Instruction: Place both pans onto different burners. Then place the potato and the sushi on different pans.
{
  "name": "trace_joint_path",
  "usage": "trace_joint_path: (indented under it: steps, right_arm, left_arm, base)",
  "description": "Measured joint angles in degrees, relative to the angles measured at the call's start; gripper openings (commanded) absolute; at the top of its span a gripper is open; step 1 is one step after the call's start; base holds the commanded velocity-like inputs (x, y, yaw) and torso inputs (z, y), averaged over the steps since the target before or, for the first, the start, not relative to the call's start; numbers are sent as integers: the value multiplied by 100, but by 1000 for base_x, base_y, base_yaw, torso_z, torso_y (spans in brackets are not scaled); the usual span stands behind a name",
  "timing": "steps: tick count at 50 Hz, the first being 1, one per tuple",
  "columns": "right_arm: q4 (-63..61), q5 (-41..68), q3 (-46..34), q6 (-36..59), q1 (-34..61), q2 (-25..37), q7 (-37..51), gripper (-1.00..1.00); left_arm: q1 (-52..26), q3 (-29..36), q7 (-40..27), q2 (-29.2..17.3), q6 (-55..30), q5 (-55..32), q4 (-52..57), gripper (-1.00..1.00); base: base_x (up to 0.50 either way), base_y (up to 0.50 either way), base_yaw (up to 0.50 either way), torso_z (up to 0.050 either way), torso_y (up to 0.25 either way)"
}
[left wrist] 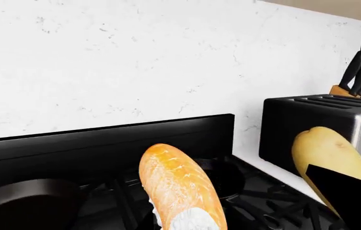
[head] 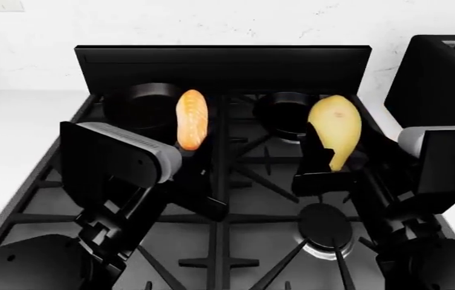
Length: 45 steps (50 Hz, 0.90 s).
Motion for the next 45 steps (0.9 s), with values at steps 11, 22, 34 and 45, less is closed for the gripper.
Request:
trace_joint_path:
  steps: [11, 22, 34, 45]
  right_arm:
    - [13, -84, 34, -50, -30, 13, 9, -100]
    - [40, -160, 60, -105, -7, 2, -60, -100]
    - [171, -145, 61, -102, 44, -25, -85, -100]
    - [838, 123, -119, 395, 985, -246, -91, -100]
  left_arm:
    - [-3, -16, -30, -15, 26, -23, 24, -100]
    - [3, -33, -26, -42, 51, -3, 6, -100]
    - [10, -66, 16, -88, 89, 9, -60, -100]
    - [-24, -142, 81, -157, 134, -19, -172, -100]
  base:
    - [48, 0, 0, 1, 0]
    - [419, 0, 0, 0, 1]
    - [271, 0, 0, 0, 1]
    - [0, 0, 0, 1, 1]
